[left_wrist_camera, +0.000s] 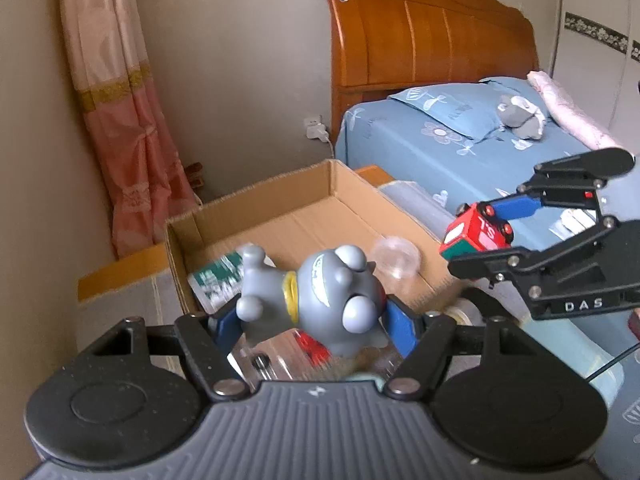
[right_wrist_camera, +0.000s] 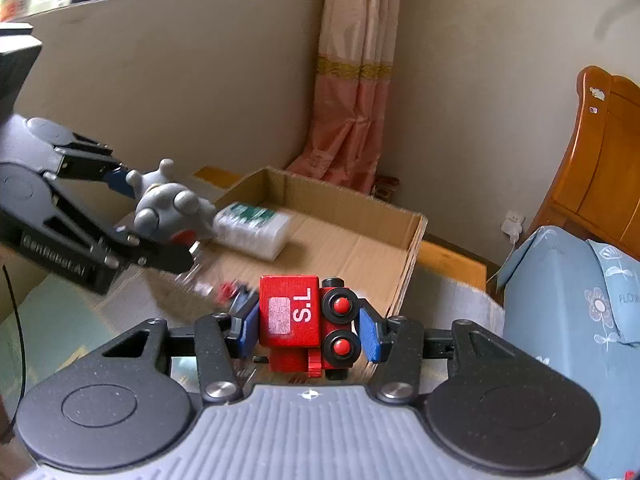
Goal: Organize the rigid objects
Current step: 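Carry the train with the right gripper into the box while the left gripper drops the elephant there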
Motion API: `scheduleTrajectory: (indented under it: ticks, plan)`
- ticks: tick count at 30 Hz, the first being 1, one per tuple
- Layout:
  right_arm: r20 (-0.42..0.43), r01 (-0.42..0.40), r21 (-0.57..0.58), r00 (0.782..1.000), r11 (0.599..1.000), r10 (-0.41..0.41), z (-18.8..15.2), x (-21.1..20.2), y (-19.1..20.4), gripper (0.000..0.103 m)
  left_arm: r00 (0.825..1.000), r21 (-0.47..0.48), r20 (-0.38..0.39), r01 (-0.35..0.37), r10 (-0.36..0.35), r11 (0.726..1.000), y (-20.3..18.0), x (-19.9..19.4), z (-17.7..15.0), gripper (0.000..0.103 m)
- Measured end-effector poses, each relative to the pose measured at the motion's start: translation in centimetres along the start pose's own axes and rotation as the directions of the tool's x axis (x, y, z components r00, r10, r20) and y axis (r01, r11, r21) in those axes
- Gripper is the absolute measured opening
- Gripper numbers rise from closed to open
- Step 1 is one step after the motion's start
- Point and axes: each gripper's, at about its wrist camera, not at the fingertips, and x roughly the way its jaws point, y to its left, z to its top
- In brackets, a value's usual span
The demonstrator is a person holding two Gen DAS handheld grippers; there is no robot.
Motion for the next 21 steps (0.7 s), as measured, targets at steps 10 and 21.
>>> scheduleTrajectory:
  ticks: [10,21]
  plan:
    - [-0.058,0.039,0.035,0.998,0.999,-0.037,4.7,6.6,-3.6,0.054,0.998,0.019,-0.035,-0.043,0.043,0.999,2.7,4.9,4.4,0.072]
    - [-0.068,0.020,0.088,0.998,0.996,-0.014,4.3,8.8,-4.8,0.092,0.992,-0.018,-0.086,-0.098,0.096,0.995,4.8,9.6,6.4,0.072]
